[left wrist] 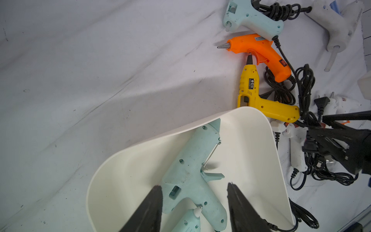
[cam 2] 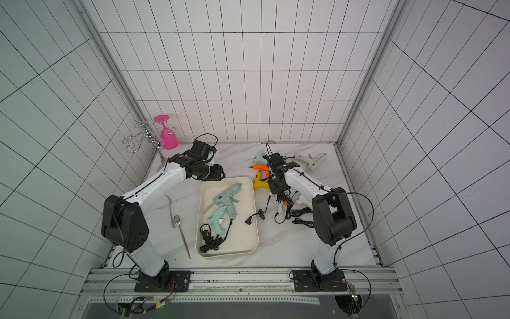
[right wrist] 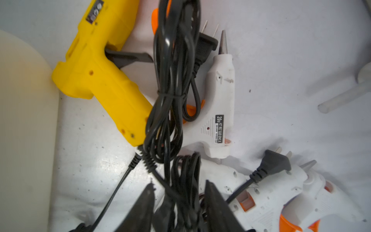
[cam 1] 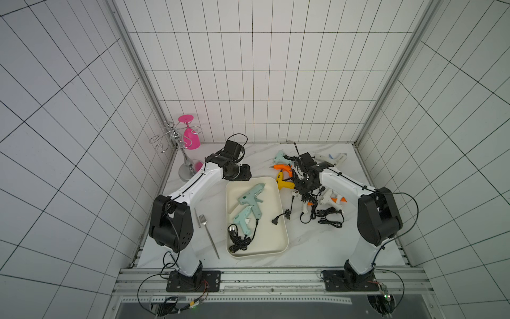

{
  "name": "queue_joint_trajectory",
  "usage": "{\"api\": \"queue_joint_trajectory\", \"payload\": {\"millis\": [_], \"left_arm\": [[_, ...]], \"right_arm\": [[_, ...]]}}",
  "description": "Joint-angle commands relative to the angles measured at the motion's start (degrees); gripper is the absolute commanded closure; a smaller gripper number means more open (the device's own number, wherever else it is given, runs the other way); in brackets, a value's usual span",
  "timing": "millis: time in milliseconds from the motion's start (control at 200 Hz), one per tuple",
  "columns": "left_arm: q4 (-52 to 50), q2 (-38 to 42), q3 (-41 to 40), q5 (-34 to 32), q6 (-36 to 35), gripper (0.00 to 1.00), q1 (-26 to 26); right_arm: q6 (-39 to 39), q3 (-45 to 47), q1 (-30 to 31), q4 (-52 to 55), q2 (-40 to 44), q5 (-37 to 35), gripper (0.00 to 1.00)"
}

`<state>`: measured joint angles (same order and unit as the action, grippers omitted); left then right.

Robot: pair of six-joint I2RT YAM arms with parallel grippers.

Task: Put the hot melt glue gun into the storage box
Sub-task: Move the hot melt adhesive gun to the center of the board.

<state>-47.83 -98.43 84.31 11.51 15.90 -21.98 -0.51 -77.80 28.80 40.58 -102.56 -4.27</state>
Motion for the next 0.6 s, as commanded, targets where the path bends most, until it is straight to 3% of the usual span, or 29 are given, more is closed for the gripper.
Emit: {"api": "queue_joint_trajectory", "payload": {"millis": [0, 125, 300, 595], "left_arm": [[-0.3, 1.3, 0.4, -0.9, -1.8, 0.46, 0.0], [-0.2, 2.1, -0.8, -0.9, -2.1, 0.46, 0.1], [0.2, 2.1, -2.0, -0.7, -1.8, 0.45, 0.5], [0.7, 3.2, -4.8, -0.1, -1.4, 0.45, 2.8]], "right_arm": [[4.8, -6.6, -3.0, 0.4, 1.9, 4.5, 0.52], [8.3, -12.8, -5.4, 1.1, -0.9, 8.9, 0.48], [11.5, -25.7, -5.7, 2.9, -12.9, 13.3, 0.48], [12.7, -44.9, -6.1, 5.5, -30.9, 14.5, 0.46]]}}
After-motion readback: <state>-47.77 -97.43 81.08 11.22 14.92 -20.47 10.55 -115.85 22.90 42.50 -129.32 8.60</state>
